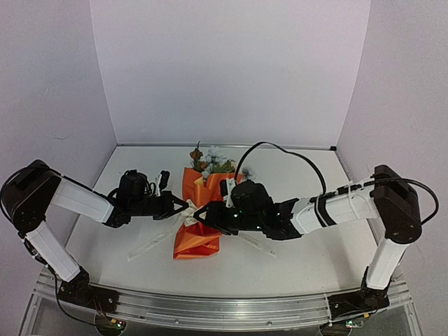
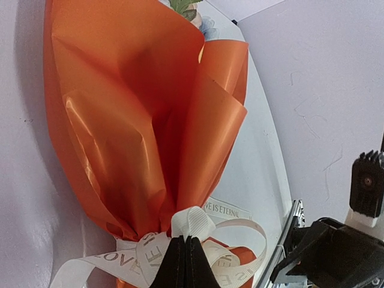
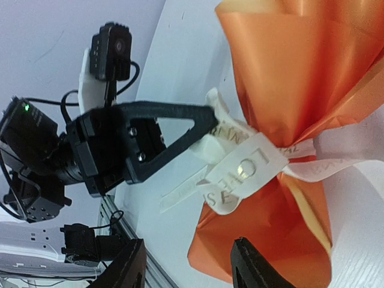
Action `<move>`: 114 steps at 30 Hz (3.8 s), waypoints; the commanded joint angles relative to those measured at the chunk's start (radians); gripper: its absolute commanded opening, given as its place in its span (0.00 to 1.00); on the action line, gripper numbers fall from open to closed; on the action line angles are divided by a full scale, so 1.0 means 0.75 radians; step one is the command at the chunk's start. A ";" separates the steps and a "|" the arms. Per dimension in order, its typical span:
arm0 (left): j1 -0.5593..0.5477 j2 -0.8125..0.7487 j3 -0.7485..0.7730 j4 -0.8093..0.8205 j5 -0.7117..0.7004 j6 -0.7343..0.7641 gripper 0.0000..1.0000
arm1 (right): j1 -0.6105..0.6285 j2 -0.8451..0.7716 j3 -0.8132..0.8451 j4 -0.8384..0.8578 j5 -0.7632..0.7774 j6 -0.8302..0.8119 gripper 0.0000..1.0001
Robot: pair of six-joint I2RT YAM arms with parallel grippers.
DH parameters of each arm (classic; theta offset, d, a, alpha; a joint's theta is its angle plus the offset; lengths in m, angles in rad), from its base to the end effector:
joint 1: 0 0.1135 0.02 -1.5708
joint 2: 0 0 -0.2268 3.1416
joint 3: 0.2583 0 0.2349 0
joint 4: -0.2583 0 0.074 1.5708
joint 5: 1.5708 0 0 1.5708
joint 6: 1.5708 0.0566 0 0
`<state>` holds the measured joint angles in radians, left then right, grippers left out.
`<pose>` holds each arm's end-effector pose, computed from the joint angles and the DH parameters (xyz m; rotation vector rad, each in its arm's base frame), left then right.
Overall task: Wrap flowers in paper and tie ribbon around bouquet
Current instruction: Cross the half-tied ribbon over the folded bouquet, then tie the half-tied ribbon around the folded bouquet.
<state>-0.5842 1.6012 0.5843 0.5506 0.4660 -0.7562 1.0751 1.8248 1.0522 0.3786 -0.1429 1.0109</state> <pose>0.2434 -0.1914 0.1226 0.1330 2.2430 -1.2645 0.1839 0.3571 0.1676 -0.1824 2.2810 1.3999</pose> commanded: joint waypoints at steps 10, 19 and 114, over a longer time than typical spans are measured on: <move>-0.008 -0.044 0.070 -0.015 -0.001 0.030 0.00 | 0.044 0.176 0.303 -0.389 0.122 -0.060 0.54; -0.008 -0.046 0.076 -0.023 0.009 0.026 0.00 | 0.044 0.261 0.400 -0.403 0.145 -0.066 0.47; 0.026 -0.198 0.139 -0.372 -0.190 0.114 0.27 | 0.018 0.075 0.425 -1.122 0.474 -0.440 0.00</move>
<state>-0.5682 1.4246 0.6598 0.2360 0.2917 -0.6418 1.0927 1.8660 1.3243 -0.4405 0.1883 0.7012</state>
